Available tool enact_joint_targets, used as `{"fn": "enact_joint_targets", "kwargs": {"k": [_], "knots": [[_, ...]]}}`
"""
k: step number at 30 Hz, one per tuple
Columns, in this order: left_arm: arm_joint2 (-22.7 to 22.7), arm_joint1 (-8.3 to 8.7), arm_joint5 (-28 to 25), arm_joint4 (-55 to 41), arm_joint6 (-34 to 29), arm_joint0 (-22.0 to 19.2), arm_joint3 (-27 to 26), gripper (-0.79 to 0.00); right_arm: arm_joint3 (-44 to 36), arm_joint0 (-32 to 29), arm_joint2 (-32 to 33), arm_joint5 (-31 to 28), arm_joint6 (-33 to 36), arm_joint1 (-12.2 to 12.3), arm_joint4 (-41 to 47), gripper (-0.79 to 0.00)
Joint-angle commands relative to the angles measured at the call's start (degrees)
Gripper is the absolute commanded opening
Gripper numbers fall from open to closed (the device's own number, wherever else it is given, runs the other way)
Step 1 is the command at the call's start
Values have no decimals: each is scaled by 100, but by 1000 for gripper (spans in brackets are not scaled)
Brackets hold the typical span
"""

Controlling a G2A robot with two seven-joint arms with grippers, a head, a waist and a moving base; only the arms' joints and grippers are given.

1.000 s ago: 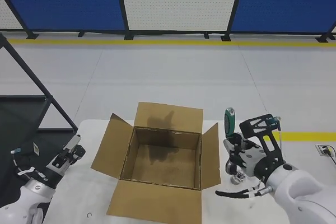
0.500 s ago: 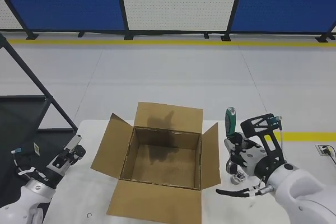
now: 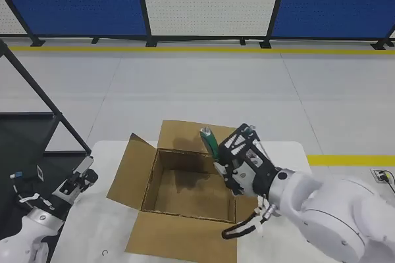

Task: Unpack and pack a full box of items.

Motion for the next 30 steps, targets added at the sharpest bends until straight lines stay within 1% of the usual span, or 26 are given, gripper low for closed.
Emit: {"fn": "enact_joint_targets", "kwargs": {"k": [1, 2, 4, 7, 10, 12, 15, 17, 18, 30], "knots": [[-37, 2, -7, -33, 4, 38, -10, 0, 485, 530, -496, 20, 12, -298, 127, -785], [-53, 3, -8, -49, 9, 56, -18, 0, 718, 729, -707, -4, -5, -454, 234, -785], [-82, 5, -10, -77, 20, 90, -30, 0, 1210, 1126, -1160, 56, 136, -762, 154, -785], [-117, 9, -14, -116, 6, 130, -43, 0, 1817, 1510, -1727, -145, 114, -1242, 249, -785], [-146, 14, -20, -148, -6, 154, -60, 0, 2402, 1719, -2182, -409, 76, -1703, 312, -785], [-160, 16, -30, -192, -15, 161, -81, 0, 2764, 1770, -2394, -464, 33, -1990, 375, -785], [-156, 17, -51, -234, -35, 161, -99, 0, 3356, 1767, -2627, -585, -6, -2370, 441, -785], [-156, 17, -51, -234, -35, 161, -99, 0, 3616, 1772, -2701, -684, -45, -2576, 448, -785], [-156, 17, -51, -234, -35, 161, -99, 0, 3646, 1788, -2706, -706, -40, -2631, 441, -785], [-156, 17, -51, -234, -35, 161, -99, 0, 3646, 1788, -2706, -706, -40, -2631, 441, -785]]}}
